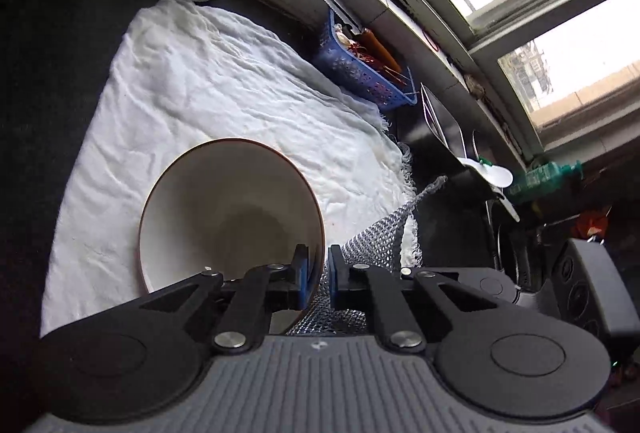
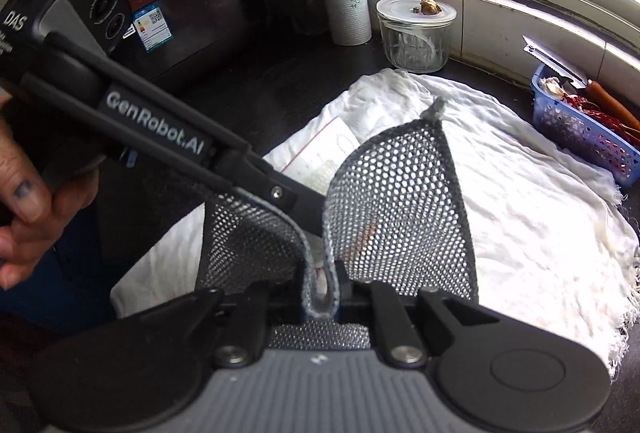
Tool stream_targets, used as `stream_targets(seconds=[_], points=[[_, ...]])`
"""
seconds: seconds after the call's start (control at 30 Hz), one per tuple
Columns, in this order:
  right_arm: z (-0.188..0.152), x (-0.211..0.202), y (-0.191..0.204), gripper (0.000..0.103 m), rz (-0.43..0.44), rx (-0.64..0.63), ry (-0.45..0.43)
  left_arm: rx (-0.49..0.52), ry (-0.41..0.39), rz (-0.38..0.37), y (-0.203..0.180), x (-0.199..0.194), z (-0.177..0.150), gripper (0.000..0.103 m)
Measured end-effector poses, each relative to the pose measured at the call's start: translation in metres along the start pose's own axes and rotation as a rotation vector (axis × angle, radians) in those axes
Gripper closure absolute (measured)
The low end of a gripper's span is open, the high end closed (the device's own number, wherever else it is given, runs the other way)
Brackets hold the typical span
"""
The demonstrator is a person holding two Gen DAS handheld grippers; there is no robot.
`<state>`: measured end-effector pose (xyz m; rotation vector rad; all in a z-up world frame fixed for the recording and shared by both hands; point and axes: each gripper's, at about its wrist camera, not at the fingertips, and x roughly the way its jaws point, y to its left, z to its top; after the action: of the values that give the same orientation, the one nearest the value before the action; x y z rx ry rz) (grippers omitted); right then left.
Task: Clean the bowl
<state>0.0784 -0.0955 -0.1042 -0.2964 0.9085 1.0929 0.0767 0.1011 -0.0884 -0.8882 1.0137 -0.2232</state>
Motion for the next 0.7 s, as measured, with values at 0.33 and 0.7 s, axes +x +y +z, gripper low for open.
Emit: stream_targets(seconds=[0.33, 0.7], points=[[-0.001, 0.02, 0.023, 0.092, 0.072, -0.019, 0.046, -0.179, -0.055, -0.08, 0.017, 0.003, 0.009, 0.092], [0.004, 0.001, -0.01, 0.092, -0.006, 0.022, 0.006, 0.435, 0.046, 0.197, -0.036, 0.006, -0.016, 0.076]])
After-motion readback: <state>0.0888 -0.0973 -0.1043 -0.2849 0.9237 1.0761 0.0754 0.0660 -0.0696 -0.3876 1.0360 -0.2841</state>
